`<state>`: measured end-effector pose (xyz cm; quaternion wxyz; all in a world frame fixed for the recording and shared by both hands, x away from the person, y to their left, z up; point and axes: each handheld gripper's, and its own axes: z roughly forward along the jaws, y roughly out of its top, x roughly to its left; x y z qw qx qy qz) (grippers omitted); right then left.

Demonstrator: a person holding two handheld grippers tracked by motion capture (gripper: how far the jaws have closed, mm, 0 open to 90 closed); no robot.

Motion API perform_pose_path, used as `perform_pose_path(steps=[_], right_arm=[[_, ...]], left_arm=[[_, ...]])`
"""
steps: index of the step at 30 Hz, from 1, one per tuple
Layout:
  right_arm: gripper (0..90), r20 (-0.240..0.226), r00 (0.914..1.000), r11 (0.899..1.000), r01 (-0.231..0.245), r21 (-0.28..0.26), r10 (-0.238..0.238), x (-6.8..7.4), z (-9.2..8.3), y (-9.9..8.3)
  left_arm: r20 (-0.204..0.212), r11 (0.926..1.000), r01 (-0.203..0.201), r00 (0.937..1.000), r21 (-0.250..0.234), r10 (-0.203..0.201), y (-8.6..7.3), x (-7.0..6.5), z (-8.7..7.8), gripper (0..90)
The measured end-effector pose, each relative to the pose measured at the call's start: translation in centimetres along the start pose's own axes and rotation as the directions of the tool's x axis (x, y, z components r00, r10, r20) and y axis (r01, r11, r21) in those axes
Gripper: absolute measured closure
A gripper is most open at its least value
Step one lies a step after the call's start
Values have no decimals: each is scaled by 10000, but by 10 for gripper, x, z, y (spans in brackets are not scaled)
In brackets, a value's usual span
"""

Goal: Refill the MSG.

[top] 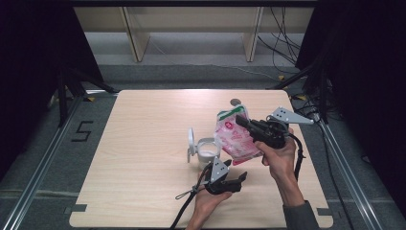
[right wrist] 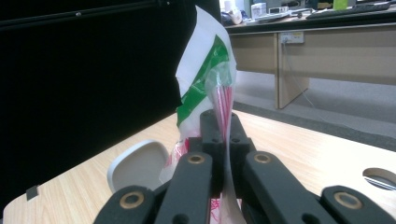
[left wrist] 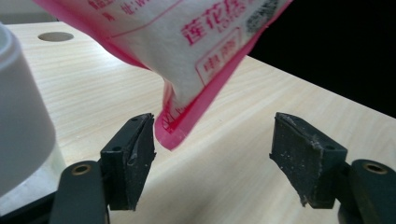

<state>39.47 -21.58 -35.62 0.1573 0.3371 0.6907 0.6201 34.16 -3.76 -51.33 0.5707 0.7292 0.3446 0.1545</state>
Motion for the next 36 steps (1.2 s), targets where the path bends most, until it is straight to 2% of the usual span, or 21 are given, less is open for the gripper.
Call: perform_pose_path(steps=[1, 3, 5, 8, 9, 10, 13, 15, 16, 19, 20, 21, 23, 25, 26, 27, 28, 29, 32, 33, 36], right_arm=[[900, -82, 10000, 10000, 28, 21, -28, -1, -1, 0], [900, 57, 9999, 9999, 107, -128, -107, -5, -2, -2], [900, 130, 9998, 9998, -137, -116, 138, -7, -4, -4], [900, 187, 9998, 10000, -92, -2, 92, -11, -5, -10], [900, 284, 9996, 9998, -72, 165, 67, -13, -6, -12], [900, 317, 9989, 9990, -342, 297, 333, -12, -8, -13], [900, 441, 9990, 9997, -84, 247, 73, -19, -10, -19], [900, 476, 9988, 9994, -151, 313, 136, -23, -11, -23], [900, 544, 9979, 9984, -364, 443, 340, -23, -13, -26], [900, 723, 9971, 9978, -266, 604, 222, -29, -18, -32], [900, 830, 9954, 9965, -532, 640, 479, -29, -19, -34], [900, 876, 9955, 9969, -410, 677, 350, -33, -22, -35], [900, 878, 9953, 9974, -457, 550, 408, -35, -27, -37], [900, 1058, 9939, 9967, -396, 715, 319, -35, -33, -37], [900, 1057, 9937, 9976, -434, 542, 375, -35, -35, -38], [900, 1252, 9920, 9981, -243, 565, 170, -36, -38, -39], [900, 1276, 9916, 9981, -301, 540, 230, -36, -40, -40], [900, 1318, 9912, 9981, -213, 572, 137, -36, -42, -41], [900, 1607, 9869, 9966, -286, 777, 158, -35, -49, -42], [900, 1626, 9867, 9961, -76, 883, -69, -36, -51, -42], [900, 1862, 9825, 9958, -157, 902, -14, -37, -56, -45]], left_arm=[[232, 9999, 129, 9997, -106, -126, 0, -2, 0, 289], [263, 9999, 119, 9996, -105, -117, 1, -4, -3, 289], [263, 9999, -92, 9996, -53, 93, 3, -5, -7, 290], [294, 9998, -130, 9995, -179, 135, 6, -8, -11, 290], [155, 9996, -272, 9995, -22, 273, 7, -8, -13, 290], [174, 9995, -311, 9994, -66, 312, 8, -8, -14, 290], [221, 9994, -299, 9993, -176, 303, 9, -7, -16, 290], [221, 9993, -337, 9992, -154, 340, 10, -7, -19, 289], [163, 9994, -317, 9994, -154, 319, 11, -7, -20, 290], [132, 9995, -279, 9995, -134, 281, 11, -5, -22, 289], [233, 9995, -232, 9994, -222, 238, 11, -4, -22, 289], [87, 9995, -272, 9996, -142, 273, 12, -4, -24, 289], [147, 9994, -214, 9997, -276, 218, 12, -4, -24, 289], [137, 9990, -364, 9992, -274, 368, 13, -3, -25, 289], [200, 9984, -492, 9986, -295, 498, 14, -2, -26, 289], [109, 9993, -232, 9997, -306, 235, 14, -4, -27, 288], [209, 9987, -221, 9995, -460, 231, 14, -4, -26, 288], [95, 9990, -217, 9997, -401, 221, 14, -5, -28, 287], [178, 9986, -232, 9996, -472, 241, 15, -4, -28, 286], [94, 9989, -237, 9997, -411, 241, 15, -5, -29, 286], [205, 9988, -165, 9996, -462, 175, 15, -4, -31, 284]])
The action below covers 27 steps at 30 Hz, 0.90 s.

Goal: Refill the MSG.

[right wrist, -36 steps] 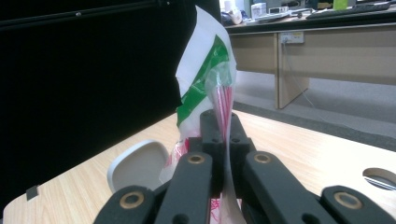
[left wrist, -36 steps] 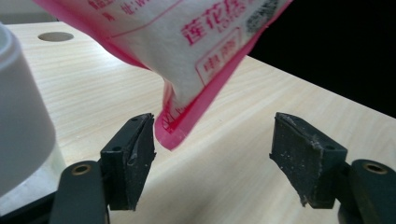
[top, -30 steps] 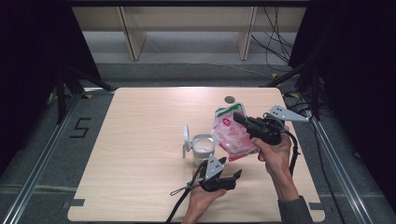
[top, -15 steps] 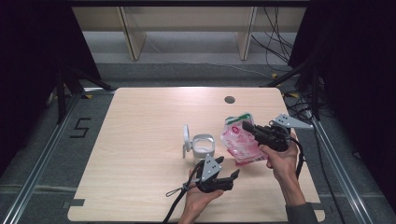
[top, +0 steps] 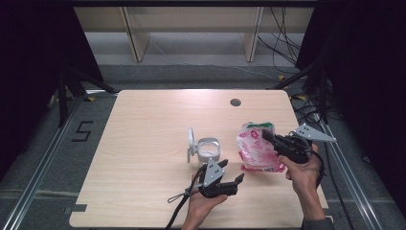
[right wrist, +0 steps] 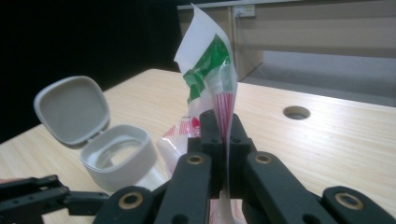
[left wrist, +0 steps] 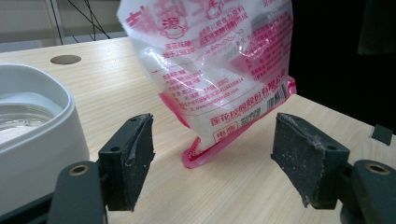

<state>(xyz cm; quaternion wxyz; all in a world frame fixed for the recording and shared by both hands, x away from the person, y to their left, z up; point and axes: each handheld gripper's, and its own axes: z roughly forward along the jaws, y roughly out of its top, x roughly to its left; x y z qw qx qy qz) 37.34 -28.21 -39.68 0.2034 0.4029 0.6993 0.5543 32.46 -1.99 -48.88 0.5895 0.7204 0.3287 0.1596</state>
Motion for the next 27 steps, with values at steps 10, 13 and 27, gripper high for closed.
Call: perform_pose_path(steps=[10, 13, 27], right_arm=[[898, 733, 9966, 9986, 349, 405, -378, -8, -4, -8], [897, 850, 9960, 9986, 222, 482, -262, -8, -4, -10], [895, 1374, 9905, 9963, -12, 862, -107, -20, 3, -22]], left_arm=[[126, 9999, -16, 9999, -152, 18, 0, 0, -1, 281], [28, 10000, 36, 10000, -63, -35, 0, -1, -1, 282], [147, 9996, -287, 9995, -6, 287, 0, 2, -2, 282]])
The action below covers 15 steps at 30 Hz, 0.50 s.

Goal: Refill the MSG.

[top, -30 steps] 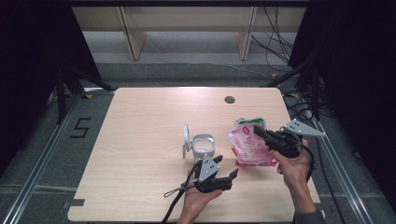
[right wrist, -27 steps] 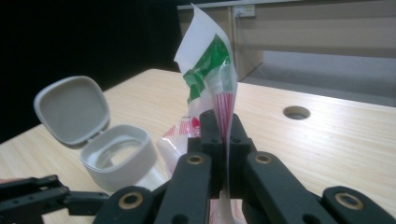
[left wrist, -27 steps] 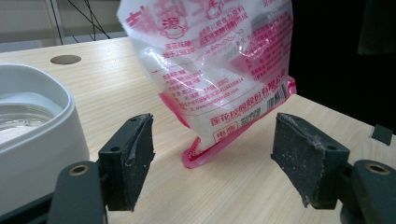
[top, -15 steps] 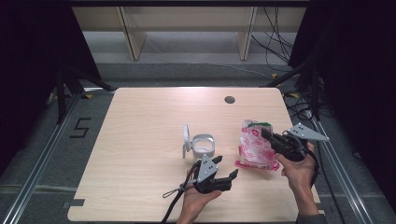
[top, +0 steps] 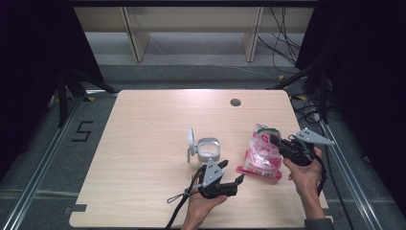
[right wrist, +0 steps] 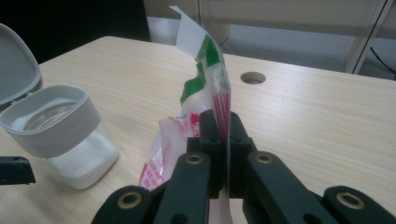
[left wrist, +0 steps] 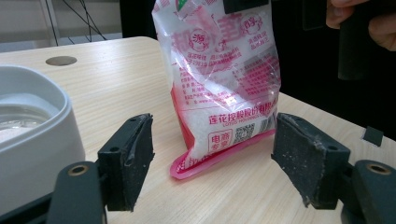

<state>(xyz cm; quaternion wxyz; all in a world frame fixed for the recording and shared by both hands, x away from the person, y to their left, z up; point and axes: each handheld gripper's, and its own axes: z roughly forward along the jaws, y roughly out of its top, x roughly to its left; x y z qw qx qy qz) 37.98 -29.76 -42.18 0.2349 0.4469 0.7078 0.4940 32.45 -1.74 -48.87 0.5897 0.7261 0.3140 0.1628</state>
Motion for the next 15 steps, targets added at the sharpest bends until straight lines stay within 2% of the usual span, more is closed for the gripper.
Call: perform_pose_path(steps=[1, 2, 3, 4, 5, 7, 9, 10, 11, 12, 15], right_arm=[[895, -38, 10000, 10000, -76, 8, 76, 0, 0, 0], [895, -34, 10000, 10000, 86, -46, -86, -2, 1, -1], [895, 77, 9999, 9999, 155, -19, -154, -3, 2, -2], [895, 119, 9999, 10000, 13, 71, -14, -3, 2, -3], [895, 70, 9998, 9998, 203, 59, -203, -6, 3, -4], [895, 185, 9997, 9995, -148, 281, 143, -5, 3, -7], [894, 246, 9994, 9995, 218, 222, -224, -9, 6, -9], [894, 265, 9996, 9992, -112, 388, 101, -8, 6, -10], [894, 410, 9991, 9990, -143, 430, 125, -8, 7, -11], [894, 441, 9989, 9994, 172, 299, -185, -11, 7, -11], [894, 395, 9989, 9991, 233, 357, -247, -11, 7, -11]], left_arm=[[-7, 10000, -8, 10000, -52, 8, 0, 0, 0, 282], [-10, 10000, -67, 10000, -18, 67, 1, 1, 0, 281], [-61, 9999, 161, 9999, -8, -161, 0, 0, 0, 281], [-111, 9995, 312, 9995, -21, -312, 0, 0, 0, 282], [-126, 9996, 283, 9995, 6, -283, 0, 0, 0, 281], [-124, 9997, 263, 9996, 4, -263, -1, 0, -1, 281], [-179, 9993, 359, 9992, -76, -360, 0, 1, 0, 281], [-118, 9993, 358, 9993, -138, -360, -1, 2, 0, 281], [-156, 9993, 353, 9992, -107, -354, -1, 1, 0, 281], [-184, 9995, 318, 9993, -6, -318, -1, 1, -2, 281], [-150, 9992, 377, 9992, -124, -379, 0, 2, -1, 282]])
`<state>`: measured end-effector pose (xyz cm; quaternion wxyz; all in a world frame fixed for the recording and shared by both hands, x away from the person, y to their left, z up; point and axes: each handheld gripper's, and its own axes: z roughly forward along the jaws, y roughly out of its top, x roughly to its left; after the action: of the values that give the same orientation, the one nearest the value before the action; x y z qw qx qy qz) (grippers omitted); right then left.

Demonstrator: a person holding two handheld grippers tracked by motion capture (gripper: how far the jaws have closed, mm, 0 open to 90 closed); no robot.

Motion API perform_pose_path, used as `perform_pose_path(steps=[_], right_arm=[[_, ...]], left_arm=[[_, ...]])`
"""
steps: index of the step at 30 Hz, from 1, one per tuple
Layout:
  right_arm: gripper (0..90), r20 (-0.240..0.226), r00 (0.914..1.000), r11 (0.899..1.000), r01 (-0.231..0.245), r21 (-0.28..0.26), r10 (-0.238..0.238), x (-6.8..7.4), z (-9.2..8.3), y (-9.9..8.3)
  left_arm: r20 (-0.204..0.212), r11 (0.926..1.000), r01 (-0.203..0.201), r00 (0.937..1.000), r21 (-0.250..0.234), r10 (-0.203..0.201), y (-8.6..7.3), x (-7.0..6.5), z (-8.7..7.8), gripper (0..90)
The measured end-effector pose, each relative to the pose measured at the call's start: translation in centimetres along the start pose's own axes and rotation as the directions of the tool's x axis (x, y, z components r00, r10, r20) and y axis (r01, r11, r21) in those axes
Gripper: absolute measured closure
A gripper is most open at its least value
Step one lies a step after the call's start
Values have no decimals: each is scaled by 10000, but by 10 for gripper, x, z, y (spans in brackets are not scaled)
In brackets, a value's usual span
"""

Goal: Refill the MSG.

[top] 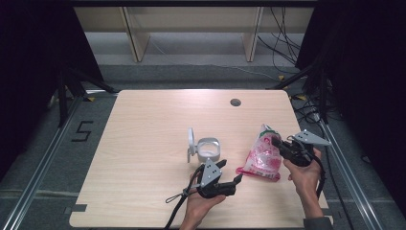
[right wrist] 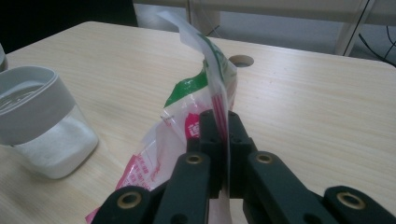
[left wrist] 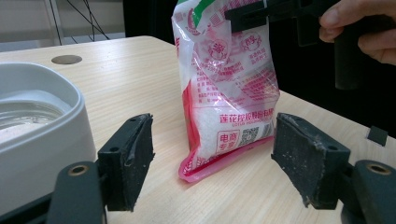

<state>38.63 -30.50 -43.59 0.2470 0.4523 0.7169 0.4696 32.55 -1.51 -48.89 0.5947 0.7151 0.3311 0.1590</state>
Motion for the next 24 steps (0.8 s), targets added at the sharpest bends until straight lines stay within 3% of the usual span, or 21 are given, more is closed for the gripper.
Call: perform_pose_path(steps=[1, 4, 6, 7, 9, 12, 13, 14, 19, 20, 21, 24], right_arm=[[893, -50, 9994, 9993, -356, -72, 356, 3, 1, -1], [893, 70, 10000, 10000, 37, 66, -37, -1, 2, -1], [893, 262, 9995, 9997, -197, 152, 193, 2, 3, -2], [893, 303, 9995, 9999, 42, 108, -45, -1, 4, -2], [892, 263, 9995, 9998, -158, 101, 155, -1, 4, -2], [885, 298, 9996, 9998, -23, 178, 18, -4, 7, -3], [884, 371, 9990, 9992, -250, 301, 239, -3, 7, -4], [883, 333, 9994, 9999, -72, 129, 68, -5, 9, -4], [861, 364, 9979, 9982, -552, 253, 543, -5, 12, -6], [853, 326, 9988, 9991, -370, 222, 362, -9, 12, -7], [845, 350, 9962, 9962, -804, 349, 792, -7, 12, -8], [821, 452, 9980, 9967, -473, 653, 444, -13, 15, -12]], left_arm=[[-1, 10000, 6, 10000, 7, -6, 0, 0, 0, 281], [-43, 9999, -102, 9999, 100, 102, 0, -1, -2, 281], [-61, 10000, -39, 10000, 91, 40, 0, 0, -1, 282], [-65, 9999, -36, 10000, 111, 37, 0, 0, -1, 281], [-56, 9998, -112, 9999, 151, 113, 0, 0, -1, 282], [-71, 9999, -48, 10000, 110, 48, 0, 0, -1, 282], [4, 10000, -31, 10000, 41, 31, 0, 0, 0, 282], [17, 9999, -90, 10000, 80, 90, 0, 0, 0, 281], [-84, 9999, -60, 9999, 106, 60, 0, 0, -1, 281], [25, 10000, -48, 10000, 31, 48, 0, 1, 0, 281], [-152, 9999, -97, 9998, 126, 99, 0, 1, -2, 281], [-320, 9998, -202, 9993, 11, 202, 1, 1, -4, 283]])
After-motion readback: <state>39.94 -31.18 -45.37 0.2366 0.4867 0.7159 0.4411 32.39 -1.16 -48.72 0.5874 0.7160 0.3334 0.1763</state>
